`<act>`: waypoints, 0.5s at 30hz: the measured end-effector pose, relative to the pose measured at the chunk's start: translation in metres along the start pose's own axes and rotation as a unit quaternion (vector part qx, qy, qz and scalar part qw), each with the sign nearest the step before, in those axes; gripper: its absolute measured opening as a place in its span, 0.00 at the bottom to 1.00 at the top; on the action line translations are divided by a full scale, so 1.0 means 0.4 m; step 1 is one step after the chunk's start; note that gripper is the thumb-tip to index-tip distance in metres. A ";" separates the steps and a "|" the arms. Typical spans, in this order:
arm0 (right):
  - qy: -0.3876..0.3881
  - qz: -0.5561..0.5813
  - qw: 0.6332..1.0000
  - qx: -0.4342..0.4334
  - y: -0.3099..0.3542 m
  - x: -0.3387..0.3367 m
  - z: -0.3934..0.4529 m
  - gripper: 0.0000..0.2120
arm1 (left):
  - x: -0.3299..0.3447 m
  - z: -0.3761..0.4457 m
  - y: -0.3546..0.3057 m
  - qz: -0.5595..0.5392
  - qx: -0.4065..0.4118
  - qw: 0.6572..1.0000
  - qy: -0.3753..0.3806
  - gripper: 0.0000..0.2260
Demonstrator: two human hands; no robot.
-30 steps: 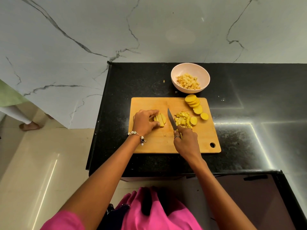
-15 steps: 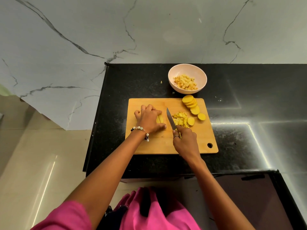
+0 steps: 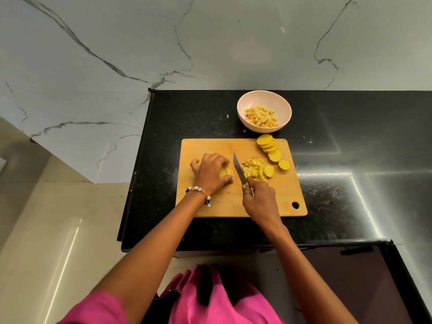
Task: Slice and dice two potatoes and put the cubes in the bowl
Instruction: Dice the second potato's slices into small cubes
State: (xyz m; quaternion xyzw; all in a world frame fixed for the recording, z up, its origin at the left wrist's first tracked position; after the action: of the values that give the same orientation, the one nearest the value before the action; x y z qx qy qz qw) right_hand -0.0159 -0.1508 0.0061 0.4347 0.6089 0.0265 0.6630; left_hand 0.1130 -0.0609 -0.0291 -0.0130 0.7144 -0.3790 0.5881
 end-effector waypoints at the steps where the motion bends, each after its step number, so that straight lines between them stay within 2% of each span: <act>1: -0.002 0.002 1.000 -0.003 -0.001 0.000 -0.001 0.13 | 0.001 -0.004 0.001 -0.001 0.002 1.000 -0.006 0.20; 5: 0.005 -0.001 1.000 -0.008 -0.007 0.005 -0.005 0.13 | 0.008 -0.011 0.006 -0.022 0.001 1.000 -0.012 0.21; 10: 0.012 -0.048 0.998 -0.045 -0.002 0.025 -0.007 0.15 | -0.001 -0.027 0.018 -0.091 -0.027 0.995 -0.029 0.30; 15: 0.029 -0.119 0.989 -0.077 0.010 0.063 -0.006 0.17 | -0.004 -0.032 0.028 -0.079 -0.070 0.994 -0.028 0.27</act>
State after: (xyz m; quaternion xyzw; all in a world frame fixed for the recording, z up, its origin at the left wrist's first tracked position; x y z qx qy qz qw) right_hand -0.0094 -0.1327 -0.0108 0.3058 0.6713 0.0064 0.6752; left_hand 0.1075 -0.0454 -0.0340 -0.1208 0.7188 -0.3729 0.5741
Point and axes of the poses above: each hand's wrist, its own z-axis towards the middle knuckle, its own x-axis out of the palm, y = z × x, the point moved 7 cm from there along z, towards the middle knuckle, and after that the axes turned 8 degrees about -z, right-handed, at the moved point
